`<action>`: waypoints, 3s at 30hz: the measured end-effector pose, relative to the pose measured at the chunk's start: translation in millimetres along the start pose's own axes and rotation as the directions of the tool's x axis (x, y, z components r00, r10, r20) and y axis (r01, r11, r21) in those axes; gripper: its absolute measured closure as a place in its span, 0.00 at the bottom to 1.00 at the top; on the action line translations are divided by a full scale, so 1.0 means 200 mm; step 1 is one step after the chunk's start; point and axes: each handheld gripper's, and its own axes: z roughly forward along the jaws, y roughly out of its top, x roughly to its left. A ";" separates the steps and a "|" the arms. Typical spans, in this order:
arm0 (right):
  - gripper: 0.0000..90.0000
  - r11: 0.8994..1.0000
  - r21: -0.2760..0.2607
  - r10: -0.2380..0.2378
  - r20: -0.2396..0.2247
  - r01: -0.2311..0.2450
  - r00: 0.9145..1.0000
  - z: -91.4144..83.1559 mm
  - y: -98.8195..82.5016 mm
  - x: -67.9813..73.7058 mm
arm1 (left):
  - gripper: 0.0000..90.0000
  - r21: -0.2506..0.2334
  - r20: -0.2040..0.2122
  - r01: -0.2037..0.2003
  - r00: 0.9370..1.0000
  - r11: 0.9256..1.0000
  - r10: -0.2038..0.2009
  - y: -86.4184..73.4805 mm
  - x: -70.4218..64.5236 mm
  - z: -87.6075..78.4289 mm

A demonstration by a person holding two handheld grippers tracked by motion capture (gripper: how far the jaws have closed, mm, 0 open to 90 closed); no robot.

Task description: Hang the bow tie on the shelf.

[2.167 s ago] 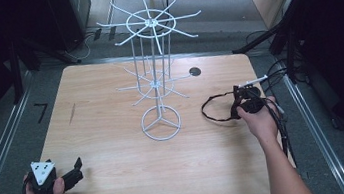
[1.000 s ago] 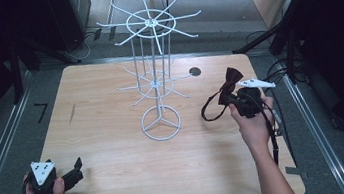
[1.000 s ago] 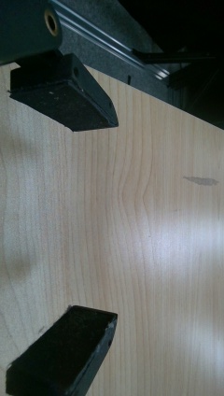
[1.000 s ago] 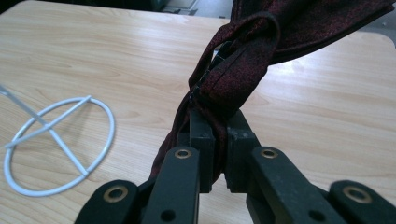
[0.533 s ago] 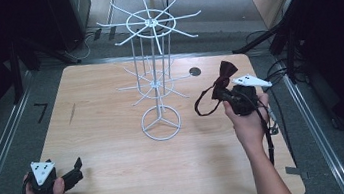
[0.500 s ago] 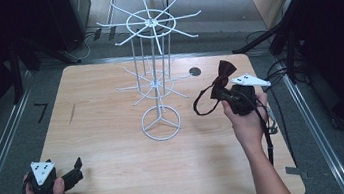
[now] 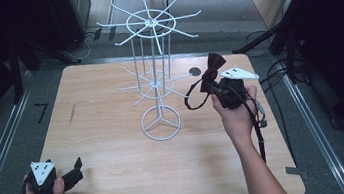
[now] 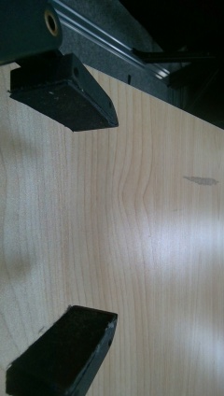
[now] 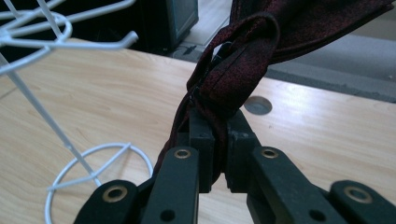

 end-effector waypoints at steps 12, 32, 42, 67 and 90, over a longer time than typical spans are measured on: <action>0.94 0.999 -0.036 -0.015 0.003 0.015 1.000 0.05 0.08 0.08 | 0.08 0.000 0.001 0.002 1.000 1.000 -0.002 0.00 0.00 0.00; 0.94 0.997 -0.072 -0.006 0.025 0.008 1.000 0.06 0.17 0.11 | 0.08 0.003 0.001 0.002 1.000 1.000 -0.002 0.00 0.00 0.00; 0.94 0.995 -0.098 -0.007 0.033 0.010 0.999 0.02 0.18 0.11 | 0.08 0.004 0.004 0.001 1.000 1.000 -0.001 0.00 0.01 0.00; 0.94 0.989 -0.103 -0.110 -0.074 0.102 0.991 0.02 0.12 0.31 | 0.08 0.004 0.000 0.003 1.000 1.000 -0.003 0.00 0.00 0.00; 0.70 0.998 -0.022 -0.054 -0.167 0.051 0.985 0.07 0.10 0.28 | 0.08 0.007 -0.001 0.004 1.000 1.000 -0.004 0.00 0.00 0.00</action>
